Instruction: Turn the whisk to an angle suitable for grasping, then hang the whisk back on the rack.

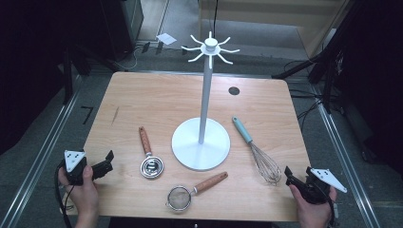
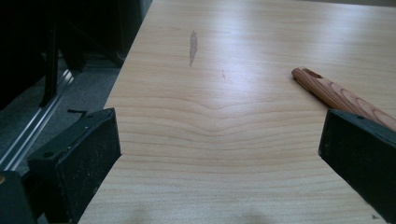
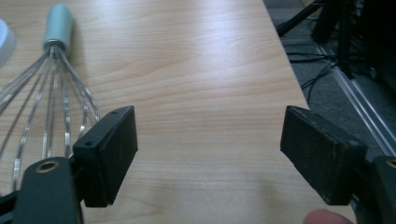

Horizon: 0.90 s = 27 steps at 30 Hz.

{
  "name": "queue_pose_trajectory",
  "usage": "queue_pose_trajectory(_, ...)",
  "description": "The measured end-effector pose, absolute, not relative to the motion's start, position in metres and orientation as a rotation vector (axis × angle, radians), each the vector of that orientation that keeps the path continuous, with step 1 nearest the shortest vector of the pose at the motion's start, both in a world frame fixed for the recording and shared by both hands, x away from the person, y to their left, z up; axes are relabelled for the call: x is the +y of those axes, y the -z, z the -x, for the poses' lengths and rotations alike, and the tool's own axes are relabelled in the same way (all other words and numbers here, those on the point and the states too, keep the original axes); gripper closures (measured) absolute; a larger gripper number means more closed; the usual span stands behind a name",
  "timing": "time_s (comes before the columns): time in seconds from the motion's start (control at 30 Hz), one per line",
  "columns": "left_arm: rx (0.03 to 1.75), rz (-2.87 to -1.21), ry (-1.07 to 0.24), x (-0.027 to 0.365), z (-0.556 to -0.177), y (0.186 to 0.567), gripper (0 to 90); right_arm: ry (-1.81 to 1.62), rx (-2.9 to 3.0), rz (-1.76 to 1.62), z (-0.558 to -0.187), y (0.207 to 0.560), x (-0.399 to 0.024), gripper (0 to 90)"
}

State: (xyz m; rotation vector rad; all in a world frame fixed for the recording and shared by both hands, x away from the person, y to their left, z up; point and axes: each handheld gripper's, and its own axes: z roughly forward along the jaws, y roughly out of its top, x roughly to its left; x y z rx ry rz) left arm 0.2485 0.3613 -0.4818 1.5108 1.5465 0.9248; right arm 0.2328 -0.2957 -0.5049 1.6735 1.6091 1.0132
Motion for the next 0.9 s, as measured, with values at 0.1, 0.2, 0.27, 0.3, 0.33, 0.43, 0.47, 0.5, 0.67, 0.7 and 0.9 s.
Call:
queue_pose_trajectory(0.1, 1.557, -1.519, -0.920, 0.361, -0.249, 0.482, 0.0, -0.923, 1.615, -1.726, -0.237, 0.502, -0.293, 24.1)
queue_pose_trajectory(0.2, 1.575, -1.504, -0.884, 0.365, -0.249, 0.482, 0.0, -0.884, 1.661, -1.710, -0.240, 0.495, -0.289, 35.7)
queue_pose_trajectory(0.27, 1.580, -1.508, -0.856, 0.367, -0.250, 0.482, 0.0, -0.852, 1.699, -1.650, -0.240, 0.488, -0.284, 41.2)
queue_pose_trajectory(0.3, 1.580, -1.506, -0.850, 0.368, -0.250, 0.482, 0.0, -0.825, 1.701, -1.622, -0.240, 0.485, -0.283, 42.4)
queue_pose_trajectory(0.33, 1.583, -1.505, -0.849, 0.368, -0.250, 0.482, 0.0, -0.821, 1.684, -1.606, -0.240, 0.482, -0.283, 46.6)
queue_pose_trajectory(0.43, 1.594, -1.515, -0.851, 0.367, -0.252, 0.482, 0.0, -0.894, 1.709, -1.618, -0.242, 0.474, -0.286, 50.2)
queue_pose_trajectory(0.47, 1.595, -1.516, -0.862, 0.366, -0.252, 0.482, 0.0, -0.883, 1.734, -1.613, -0.244, 0.471, -0.285, 50.4)
queue_pose_trajectory(0.5, 1.591, -1.523, -0.877, 0.366, -0.252, 0.482, 0.0, -0.876, 1.758, -1.603, -0.246, 0.469, -0.285, 50.9)
queue_pose_trajectory(0.67, 1.609, -1.522, -0.936, 0.364, -0.254, 0.482, 0.0, -0.881, 1.856, -1.584, -0.261, 0.456, -0.276, 52.9)
queue_pose_trajectory(0.7, 1.602, -1.519, -0.932, 0.364, -0.253, 0.482, 0.0, -0.884, 1.886, -1.576, -0.265, 0.453, -0.272, 54.2)
queue_pose_trajectory(0.9, 1.565, -1.550, -0.924, 0.362, -0.249, 0.482, 0.0, -0.846, 2.001, -1.560, -0.279, 0.439, -0.259, 51.9)
